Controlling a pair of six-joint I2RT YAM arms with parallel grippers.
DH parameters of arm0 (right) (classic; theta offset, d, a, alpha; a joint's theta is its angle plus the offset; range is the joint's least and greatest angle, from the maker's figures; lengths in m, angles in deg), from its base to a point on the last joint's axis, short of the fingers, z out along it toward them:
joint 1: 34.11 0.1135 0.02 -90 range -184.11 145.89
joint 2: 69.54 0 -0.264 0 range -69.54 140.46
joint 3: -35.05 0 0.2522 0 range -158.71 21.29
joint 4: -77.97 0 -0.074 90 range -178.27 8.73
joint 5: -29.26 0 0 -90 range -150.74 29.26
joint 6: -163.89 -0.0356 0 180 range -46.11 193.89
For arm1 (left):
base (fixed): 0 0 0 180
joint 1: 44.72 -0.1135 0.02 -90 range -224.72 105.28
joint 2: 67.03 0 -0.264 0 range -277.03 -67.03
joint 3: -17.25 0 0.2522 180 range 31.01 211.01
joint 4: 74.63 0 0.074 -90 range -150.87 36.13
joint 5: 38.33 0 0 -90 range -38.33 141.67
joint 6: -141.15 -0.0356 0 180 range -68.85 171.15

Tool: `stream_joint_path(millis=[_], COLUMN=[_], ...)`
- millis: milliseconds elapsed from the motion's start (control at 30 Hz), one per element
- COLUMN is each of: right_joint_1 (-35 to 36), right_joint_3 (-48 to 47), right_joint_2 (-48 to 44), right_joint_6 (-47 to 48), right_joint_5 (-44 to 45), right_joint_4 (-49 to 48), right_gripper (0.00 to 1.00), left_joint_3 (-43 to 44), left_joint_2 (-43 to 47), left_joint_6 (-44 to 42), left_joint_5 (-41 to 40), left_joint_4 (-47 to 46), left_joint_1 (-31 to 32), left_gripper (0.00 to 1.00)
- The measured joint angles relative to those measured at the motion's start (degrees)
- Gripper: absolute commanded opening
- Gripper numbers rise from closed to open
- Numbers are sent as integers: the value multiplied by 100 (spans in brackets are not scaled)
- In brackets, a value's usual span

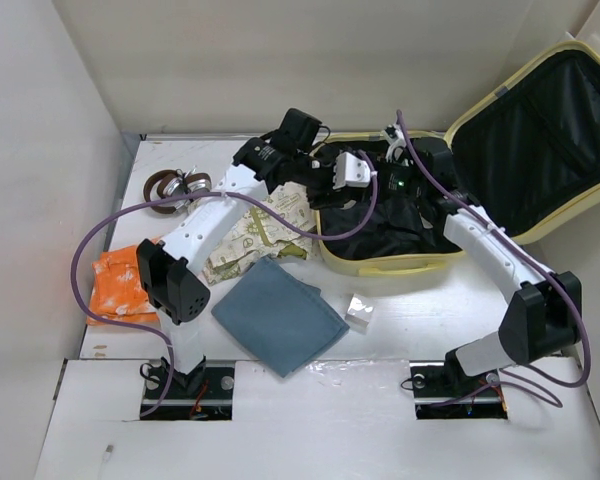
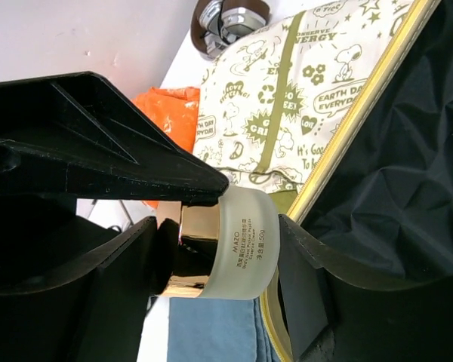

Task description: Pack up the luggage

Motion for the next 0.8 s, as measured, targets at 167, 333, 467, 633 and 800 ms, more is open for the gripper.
stream_joint_path(millis=[167, 333, 467, 633, 800], right_joint_1=[-44, -219, -501, -1204, -2059], right_joint_3=[109, 319, 640, 1045, 1196], right_joint_2=[-2, -35, -55, -52, -31], right_joint_6=[-46, -72, -2, 92, 323], right_joint_5=[-70, -232, -269, -267, -203], right_joint_4=[-122, -251, -190, -46, 92], right_gripper=[0, 0, 0, 0, 0], left_joint_3=[-68, -177, -188, -164, 66], left_joint_2=[0, 0, 11, 11, -20], left_joint_6=[83, 212, 498, 1047, 1572], left_joint_5=[-142, -343, -553, -813, -1005], left_joint_4=[-33, -190, -442, -682, -743], left_joint_1=[55, 140, 175, 90, -173], left_gripper=[16, 74, 88, 100, 100])
